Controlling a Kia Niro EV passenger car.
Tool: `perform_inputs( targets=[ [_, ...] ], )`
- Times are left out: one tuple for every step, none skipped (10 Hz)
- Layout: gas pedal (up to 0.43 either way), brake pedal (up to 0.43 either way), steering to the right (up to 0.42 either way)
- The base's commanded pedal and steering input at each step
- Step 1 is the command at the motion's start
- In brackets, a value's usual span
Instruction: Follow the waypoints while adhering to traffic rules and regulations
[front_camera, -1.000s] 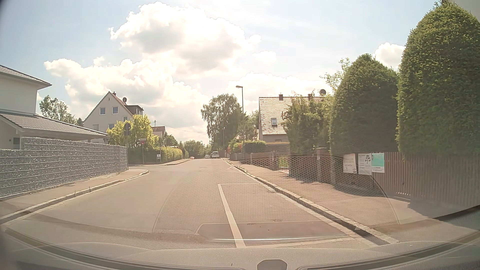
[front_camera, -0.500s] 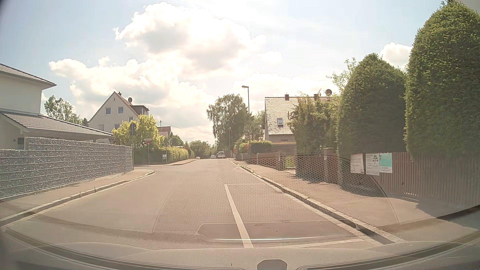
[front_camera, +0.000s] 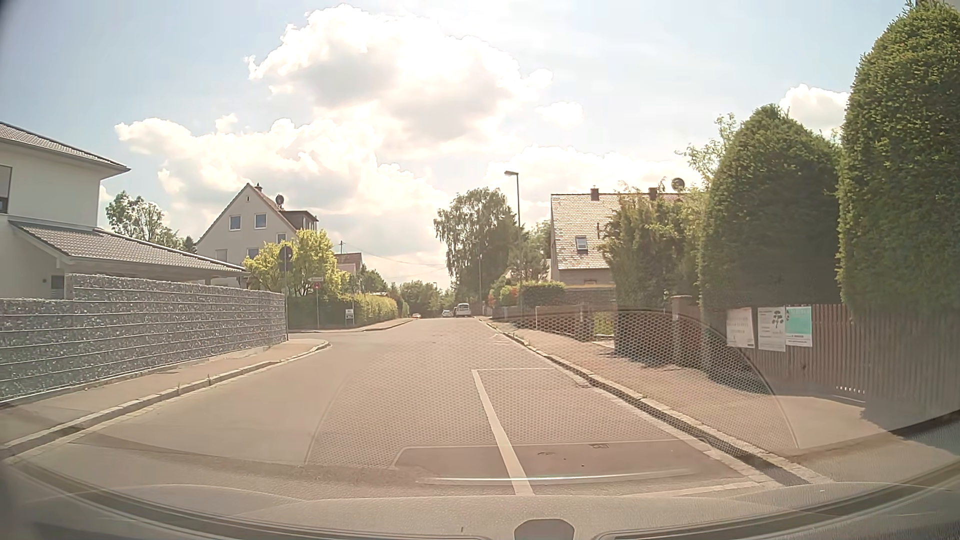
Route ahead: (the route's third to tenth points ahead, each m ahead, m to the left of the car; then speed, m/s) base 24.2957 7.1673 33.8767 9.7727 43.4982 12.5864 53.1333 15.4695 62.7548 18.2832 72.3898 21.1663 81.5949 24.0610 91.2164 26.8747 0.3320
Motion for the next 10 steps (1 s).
perform_inputs(
  targets=[
    [0.047, 0.000, -0.972],
    [0.067, 0.000, -0.971],
    [0.079, 0.000, -0.971],
    [0.079, 0.000, -0.970],
    [0.079, 0.000, -0.971],
    [0.079, 0.000, -0.970],
    [0.079, 0.000, -0.970],
    [0.079, 0.000, -0.970],
    [0.079, 0.000, -0.967],
    [0.079, 0.000, -0.956]
  ],
)
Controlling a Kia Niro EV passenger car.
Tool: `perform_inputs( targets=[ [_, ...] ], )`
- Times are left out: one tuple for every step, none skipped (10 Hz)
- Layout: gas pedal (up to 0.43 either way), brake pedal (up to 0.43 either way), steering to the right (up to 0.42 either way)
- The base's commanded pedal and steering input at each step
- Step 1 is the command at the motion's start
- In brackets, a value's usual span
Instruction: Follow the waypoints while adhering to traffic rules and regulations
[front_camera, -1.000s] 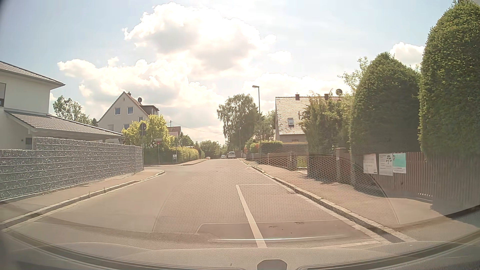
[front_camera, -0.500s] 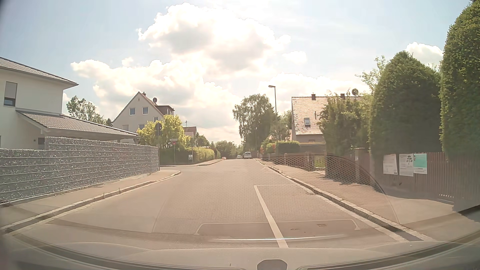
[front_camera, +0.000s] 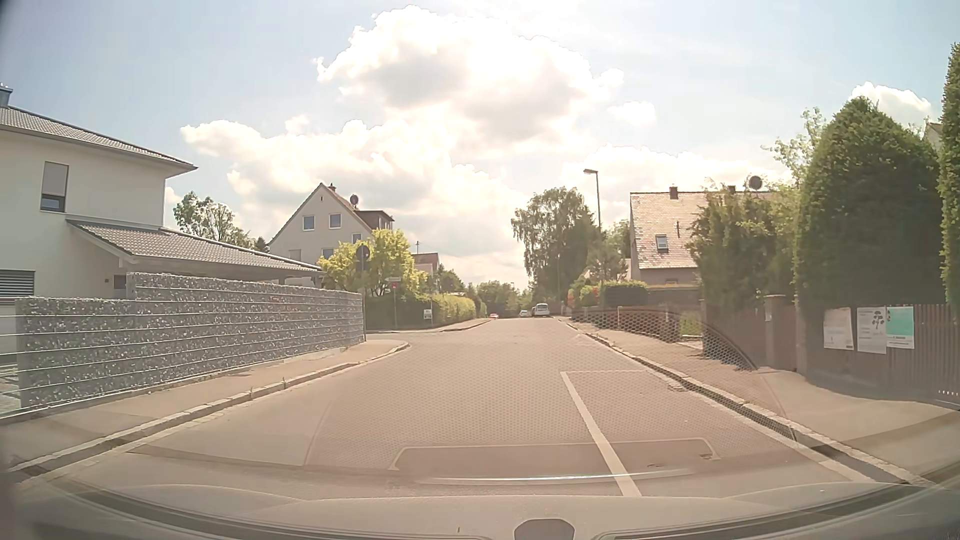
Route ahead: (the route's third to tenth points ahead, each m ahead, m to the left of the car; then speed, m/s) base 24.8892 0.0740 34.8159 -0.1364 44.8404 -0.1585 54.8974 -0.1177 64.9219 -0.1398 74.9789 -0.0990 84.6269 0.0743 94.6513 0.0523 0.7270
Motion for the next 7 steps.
perform_inputs(
  targets=[
    [0.087, 0.000, -0.926],
    [0.098, 0.000, -0.893],
    [0.098, 0.000, -0.855],
    [0.098, 0.000, -0.819],
    [0.110, 0.000, -0.752],
    [0.110, 0.000, -0.695],
    [0.110, 0.000, -0.620]
  ],
)
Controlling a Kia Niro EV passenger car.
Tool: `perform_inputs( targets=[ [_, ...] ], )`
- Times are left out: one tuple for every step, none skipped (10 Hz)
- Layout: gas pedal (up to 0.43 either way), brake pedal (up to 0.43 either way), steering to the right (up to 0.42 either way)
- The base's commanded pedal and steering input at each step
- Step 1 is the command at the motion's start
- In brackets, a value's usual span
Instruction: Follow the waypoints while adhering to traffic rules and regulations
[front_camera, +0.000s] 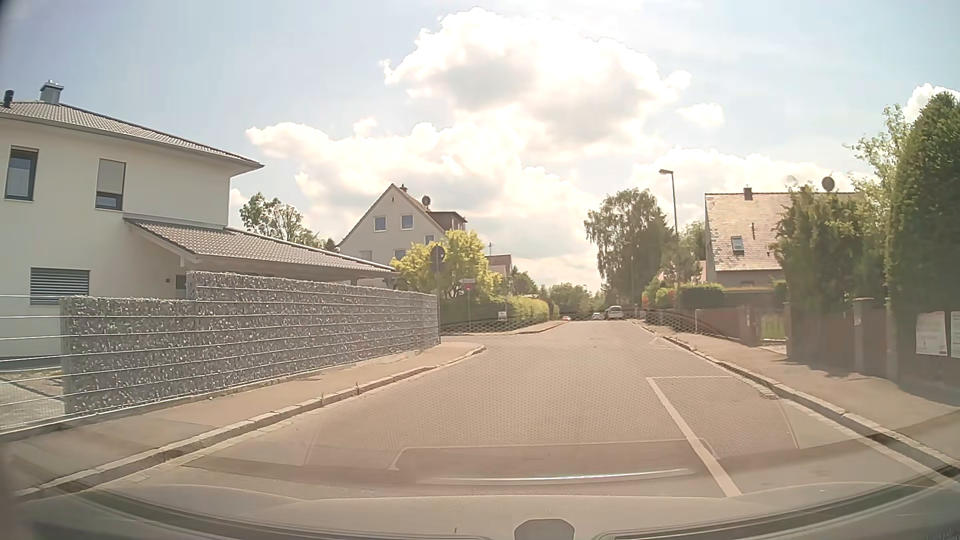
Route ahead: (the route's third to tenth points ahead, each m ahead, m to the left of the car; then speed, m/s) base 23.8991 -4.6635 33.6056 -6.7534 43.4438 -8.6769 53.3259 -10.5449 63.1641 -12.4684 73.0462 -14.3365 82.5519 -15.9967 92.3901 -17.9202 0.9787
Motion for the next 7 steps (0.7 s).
perform_inputs(
  targets=[
    [0.138, 0.000, -0.550],
    [0.150, 0.000, -0.474],
    [0.157, 0.000, -0.415],
    [0.157, 0.000, -0.342],
    [0.169, 0.000, -0.296],
    [0.177, 0.000, -0.236],
    [0.177, 0.000, -0.132]
  ],
)
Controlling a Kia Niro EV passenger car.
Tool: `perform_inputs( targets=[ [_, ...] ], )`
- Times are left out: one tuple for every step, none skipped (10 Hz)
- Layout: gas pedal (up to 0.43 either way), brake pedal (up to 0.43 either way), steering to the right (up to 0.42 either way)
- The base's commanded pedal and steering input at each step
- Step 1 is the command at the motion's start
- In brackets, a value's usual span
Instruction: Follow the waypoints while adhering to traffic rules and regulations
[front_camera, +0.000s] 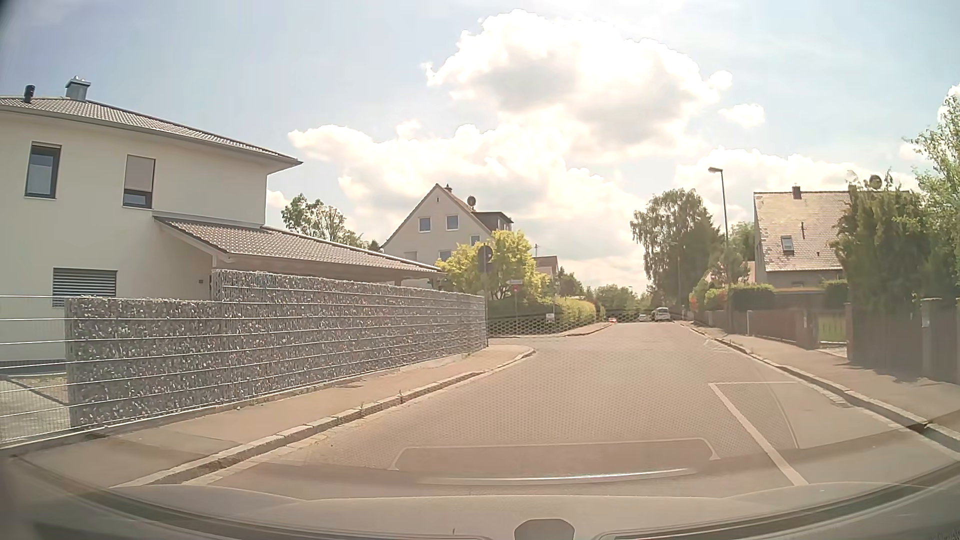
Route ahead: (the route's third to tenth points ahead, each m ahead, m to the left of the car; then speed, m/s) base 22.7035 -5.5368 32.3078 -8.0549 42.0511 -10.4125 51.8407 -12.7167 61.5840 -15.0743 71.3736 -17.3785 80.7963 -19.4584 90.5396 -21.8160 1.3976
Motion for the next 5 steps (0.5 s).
perform_inputs(
  targets=[
    [0.177, 0.000, -0.061],
    [0.177, 0.000, -0.005],
    [0.177, 0.000, 0.039],
    [0.189, 0.000, 0.070],
    [0.189, 0.000, 0.096]
  ],
)
